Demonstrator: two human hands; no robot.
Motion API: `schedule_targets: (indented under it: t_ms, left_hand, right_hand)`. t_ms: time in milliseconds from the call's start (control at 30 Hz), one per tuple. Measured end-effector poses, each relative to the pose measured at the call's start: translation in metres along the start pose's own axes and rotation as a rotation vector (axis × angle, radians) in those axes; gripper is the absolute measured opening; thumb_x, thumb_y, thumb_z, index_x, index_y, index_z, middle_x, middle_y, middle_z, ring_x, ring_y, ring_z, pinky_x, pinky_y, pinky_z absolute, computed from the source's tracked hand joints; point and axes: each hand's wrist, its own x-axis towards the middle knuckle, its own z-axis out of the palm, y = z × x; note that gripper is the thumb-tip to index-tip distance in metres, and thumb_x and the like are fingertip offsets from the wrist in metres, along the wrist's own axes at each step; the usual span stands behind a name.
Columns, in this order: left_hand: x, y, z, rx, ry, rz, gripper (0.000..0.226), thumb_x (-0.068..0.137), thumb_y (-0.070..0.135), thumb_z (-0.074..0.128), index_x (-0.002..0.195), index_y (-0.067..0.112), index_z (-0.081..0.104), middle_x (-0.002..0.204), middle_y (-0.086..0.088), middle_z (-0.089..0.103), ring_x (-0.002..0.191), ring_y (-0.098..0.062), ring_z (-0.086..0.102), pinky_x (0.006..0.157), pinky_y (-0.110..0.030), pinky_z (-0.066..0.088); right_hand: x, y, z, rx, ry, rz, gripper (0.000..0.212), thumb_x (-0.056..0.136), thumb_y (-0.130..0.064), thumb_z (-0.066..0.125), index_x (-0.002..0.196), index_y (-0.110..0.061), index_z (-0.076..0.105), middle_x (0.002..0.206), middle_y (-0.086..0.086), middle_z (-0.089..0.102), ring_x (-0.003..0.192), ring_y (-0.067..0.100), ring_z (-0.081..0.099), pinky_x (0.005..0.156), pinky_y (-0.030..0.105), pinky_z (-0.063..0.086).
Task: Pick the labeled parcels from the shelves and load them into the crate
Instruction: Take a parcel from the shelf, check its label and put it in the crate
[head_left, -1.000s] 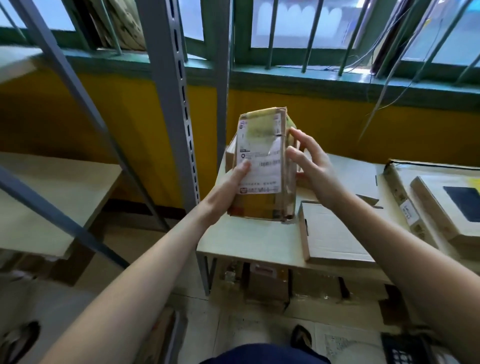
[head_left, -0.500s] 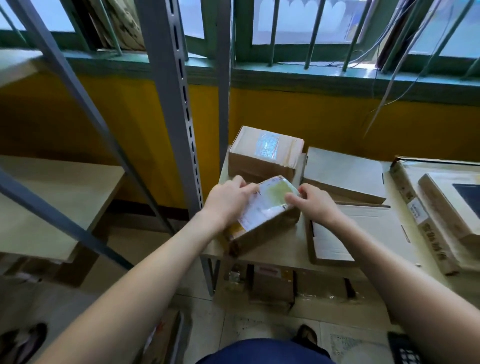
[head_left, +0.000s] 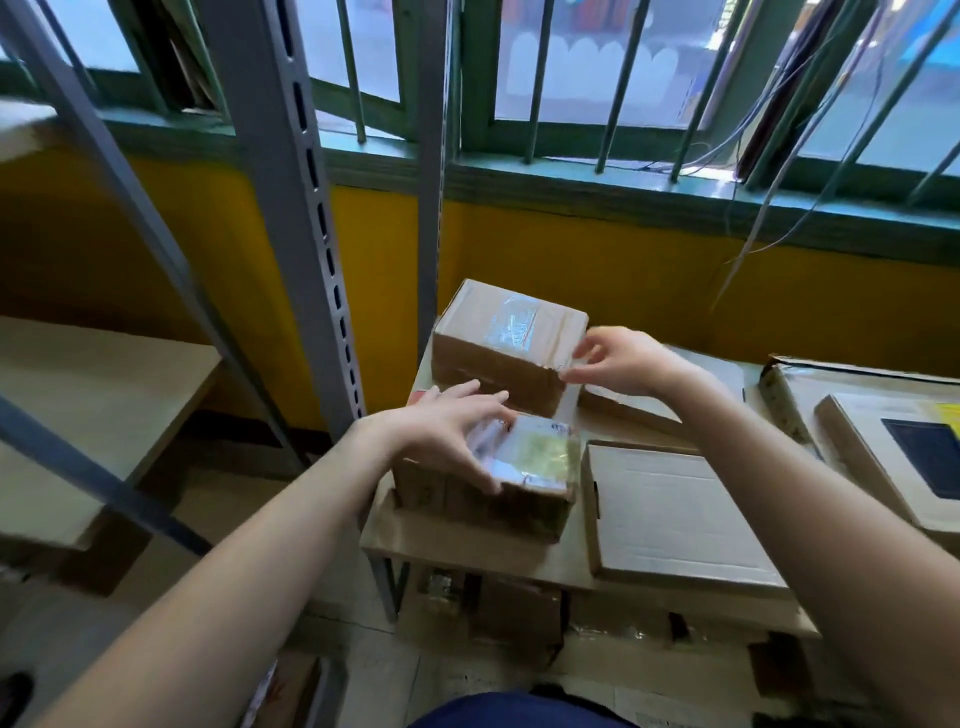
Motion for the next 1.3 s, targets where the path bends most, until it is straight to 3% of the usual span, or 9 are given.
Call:
schedule_targets:
  t_ms: [133, 233, 400, 600, 767, 933, 1067, 1167, 1300]
  left_hand:
    - [0.02, 0.005, -0.006, -0.305, 0.461, -0.092, 0.068, 0.08, 0.041, 0.067, 0.138, 0.026, 0.036, 0.143, -0.007, 0.026, 0.134, -0.024, 0.027, 0.11, -0.036, 0.026]
    - [0.04, 0.0, -0.008, -0.321, 0.713, -0.289, 0.06, 0.087, 0.022, 0.058, 0.141, 0.027, 0.03, 0.144, -0.012, 0.017, 0.133, -0.03, 0.025, 0.108, -0.039, 0.03]
    - [0.051, -0.015, -0.019, -0.399, 0.685, -0.449, 0.081, 0.085, 0.005, 0.055, 0.146, 0.035, 0.01, 0.152, -0.017, 0.01, 0.137, -0.036, 0.019, 0.108, -0.049, 0.028]
    - [0.035, -0.006, -0.045, -0.818, 0.924, -0.029, 0.068, 0.092, 0.037, 0.05, 0.146, 0.028, 0.009, 0.146, -0.005, 0.031, 0.103, 0.008, 0.049, 0.064, -0.004, 0.046]
    - [0.031, -0.001, -0.059, -1.02, 0.933, 0.129, 0.05, 0.091, 0.04, 0.044, 0.136, 0.022, 0.034, 0.123, 0.008, 0.054, 0.093, 0.011, 0.059, 0.063, -0.006, 0.048]
    - [0.047, 0.011, -0.053, -1.005, 1.022, -0.002, 0.041, 0.097, 0.038, 0.036, 0.13, 0.016, 0.042, 0.114, -0.004, 0.061, 0.098, -0.011, 0.063, 0.067, -0.018, 0.056]
    - [0.06, 0.008, -0.052, -0.917, 1.108, -0.273, 0.041, 0.096, 0.046, 0.033, 0.128, 0.021, 0.04, 0.118, -0.004, 0.058, 0.105, -0.02, 0.059, 0.08, -0.035, 0.056]
    - [0.066, 0.0, -0.049, -0.82, 1.13, -0.413, 0.046, 0.092, 0.049, 0.042, 0.133, 0.028, 0.035, 0.131, -0.004, 0.047, 0.11, -0.016, 0.053, 0.084, -0.035, 0.053]
    - [0.061, -0.014, -0.026, -0.42, 0.777, -0.549, 0.038, 0.097, 0.033, 0.034, 0.136, 0.033, 0.034, 0.129, -0.01, 0.037, 0.099, -0.021, 0.049, 0.081, -0.033, 0.042]
  right_hand:
    - [0.025, 0.0, 0.02, 0.043, -0.064, -0.032, 0.087, 0.075, -0.045, 0.071, 0.145, -0.03, 0.022, 0.154, 0.013, 0.001, 0.14, 0.031, 0.019, 0.111, 0.036, 0.024]
    - [0.033, 0.005, 0.048, 0.104, -0.022, -0.062, 0.084, 0.079, -0.035, 0.07, 0.146, -0.033, 0.02, 0.155, 0.013, -0.013, 0.143, 0.031, 0.008, 0.113, 0.035, 0.019]
    - [0.03, 0.02, 0.05, 0.234, 0.017, -0.185, 0.064, 0.084, -0.026, 0.065, 0.14, -0.03, 0.036, 0.156, 0.011, 0.002, 0.144, 0.029, 0.007, 0.114, 0.041, 0.018]
    - [0.026, 0.028, 0.004, 0.795, 0.252, -0.137, 0.047, 0.098, -0.035, 0.038, 0.14, -0.016, 0.032, 0.133, 0.01, 0.047, 0.115, 0.027, 0.053, 0.085, 0.04, 0.051]
    - [0.022, 0.032, -0.022, 1.308, 0.213, -0.068, 0.049, 0.096, -0.052, 0.019, 0.13, -0.023, 0.039, 0.109, -0.004, 0.061, 0.101, 0.016, 0.061, 0.091, 0.036, 0.046]
    - [0.016, 0.025, -0.022, 1.066, 0.264, -0.165, 0.04, 0.097, -0.042, 0.034, 0.127, -0.018, 0.045, 0.131, 0.002, 0.053, 0.119, 0.018, 0.051, 0.104, 0.044, 0.04]
    - [0.015, 0.021, -0.011, 0.966, 0.135, -0.224, 0.049, 0.092, -0.031, 0.052, 0.136, -0.02, 0.034, 0.113, -0.006, 0.057, 0.096, 0.005, 0.059, 0.072, 0.019, 0.055]
    - [0.022, 0.014, 0.011, 0.905, 0.099, -0.056, 0.046, 0.096, -0.027, 0.044, 0.14, -0.019, 0.032, 0.118, 0.004, 0.057, 0.093, 0.013, 0.061, 0.085, 0.046, 0.054]
    - [0.022, 0.013, 0.05, 0.755, -0.136, 0.007, 0.051, 0.099, -0.038, 0.031, 0.146, -0.024, 0.016, 0.134, -0.001, 0.045, 0.114, 0.021, 0.052, 0.081, 0.041, 0.053]
